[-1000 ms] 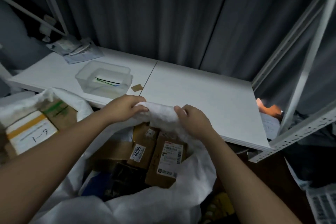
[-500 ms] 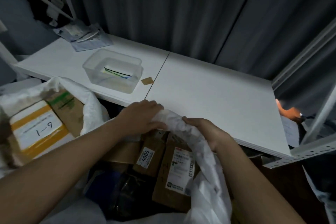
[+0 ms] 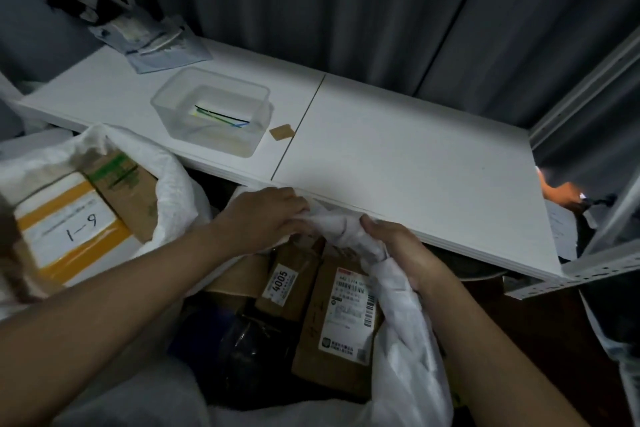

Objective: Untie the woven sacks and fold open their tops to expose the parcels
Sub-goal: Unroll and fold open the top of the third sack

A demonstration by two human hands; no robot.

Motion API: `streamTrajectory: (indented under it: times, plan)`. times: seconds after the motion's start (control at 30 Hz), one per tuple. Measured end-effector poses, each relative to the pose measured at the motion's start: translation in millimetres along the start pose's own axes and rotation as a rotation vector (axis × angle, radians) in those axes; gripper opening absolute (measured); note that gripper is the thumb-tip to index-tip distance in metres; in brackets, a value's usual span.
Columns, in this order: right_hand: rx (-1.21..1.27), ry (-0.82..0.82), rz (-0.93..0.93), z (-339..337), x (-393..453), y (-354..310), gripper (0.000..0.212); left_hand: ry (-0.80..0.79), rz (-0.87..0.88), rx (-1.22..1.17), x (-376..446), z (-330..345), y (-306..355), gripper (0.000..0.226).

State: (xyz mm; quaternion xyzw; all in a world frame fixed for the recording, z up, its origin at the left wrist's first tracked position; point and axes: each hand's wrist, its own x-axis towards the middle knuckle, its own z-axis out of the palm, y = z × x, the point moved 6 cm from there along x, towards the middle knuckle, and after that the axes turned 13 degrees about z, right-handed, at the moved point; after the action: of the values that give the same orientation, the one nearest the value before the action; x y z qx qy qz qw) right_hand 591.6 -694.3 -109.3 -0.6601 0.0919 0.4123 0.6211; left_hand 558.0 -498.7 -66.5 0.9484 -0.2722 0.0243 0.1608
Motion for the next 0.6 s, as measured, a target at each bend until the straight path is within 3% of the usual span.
streamTrajectory:
  times: [0.07, 0.13, 0.2, 0.23, 0.27, 0.33, 0.37, 0.43, 0.5, 0.57, 0.6]
  plan:
    - [-0.19, 0.047, -0.075, 1, -4, -5, 0.029, 0.04, -0.082, -0.214, -5, -5, -24, 0.06]
    - [-0.524, 0.204, -0.218, 1, -15, -12, 0.023, 0.051, -0.207, -0.484, -6, -10, -56, 0.031]
    - [-0.751, 0.288, -0.289, 9, -24, -8, 0.021, 0.03, -0.312, -0.621, -3, -14, -75, 0.036]
    - [-0.798, 0.332, -0.278, 10, -24, -2, 0.023, -0.008, -0.379, -0.558, 0, -13, -77, 0.031]
    - [-0.809, 0.383, -0.26, 9, -23, 4, 0.026, -0.046, -0.422, -0.342, 6, -14, -76, 0.024]
    - [-0.692, 0.445, -0.263, 6, -20, 2, 0.027, -0.057, -0.393, 0.128, 16, -15, -53, 0.031]
    - [-0.592, 0.444, -0.266, 4, -20, -3, 0.024, -0.059, -0.316, 0.193, 21, -8, -34, 0.049]
    - [-0.371, 0.366, -0.218, 0, -20, -8, 0.019, -0.033, -0.067, 0.115, 31, 7, 6, 0.068]
    - [-0.097, 0.197, -0.121, -2, -24, 0, 0.022, 0.02, 0.168, 0.198, 38, 18, 30, 0.061]
    - [0.037, 0.101, -0.078, -8, -32, 9, 0.034, 0.038, 0.216, 0.291, 45, 24, 28, 0.051]
    - [0.017, 0.103, -0.07, -14, -38, 14, 0.041, -0.033, 0.185, 0.267, 49, 30, 25, 0.051]
